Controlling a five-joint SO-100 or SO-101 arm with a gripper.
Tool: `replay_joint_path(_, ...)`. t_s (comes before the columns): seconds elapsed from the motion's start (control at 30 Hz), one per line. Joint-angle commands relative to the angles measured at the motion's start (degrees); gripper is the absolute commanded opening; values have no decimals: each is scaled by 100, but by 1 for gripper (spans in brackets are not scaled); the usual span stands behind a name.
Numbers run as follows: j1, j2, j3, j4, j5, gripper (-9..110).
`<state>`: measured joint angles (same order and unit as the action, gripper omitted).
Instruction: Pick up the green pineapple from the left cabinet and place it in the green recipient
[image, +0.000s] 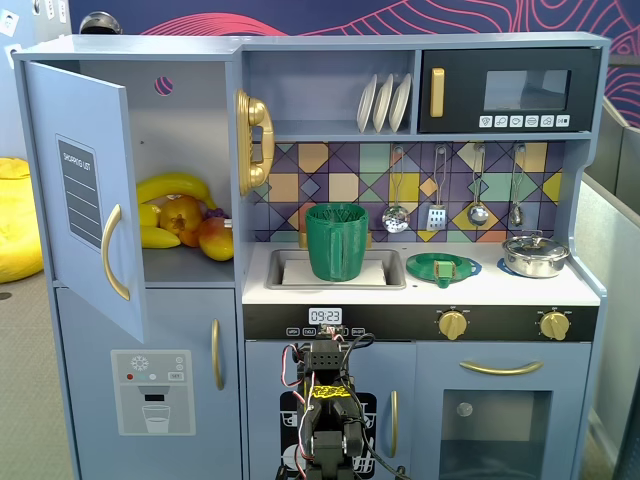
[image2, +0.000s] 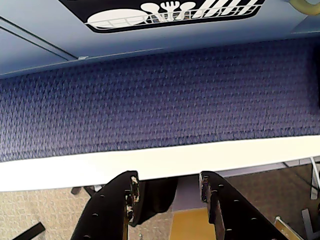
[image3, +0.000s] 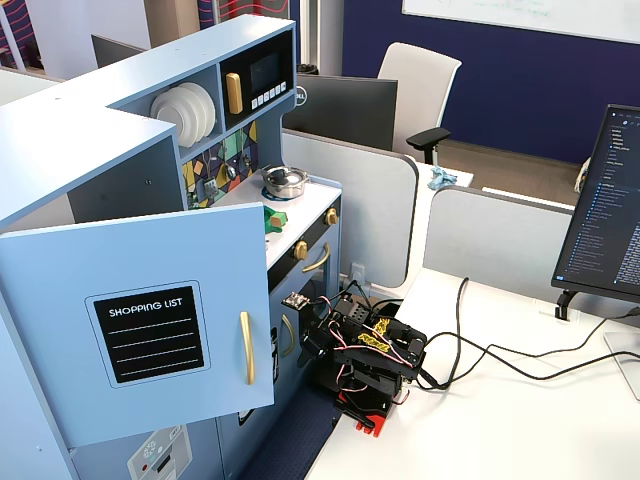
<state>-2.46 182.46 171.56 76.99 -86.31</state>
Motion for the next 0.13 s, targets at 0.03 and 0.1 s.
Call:
replay_joint_path(0.03,97,-35,18,1072,-9,7)
replay_joint_path(0.1,97,-35,18,1081,-9,7)
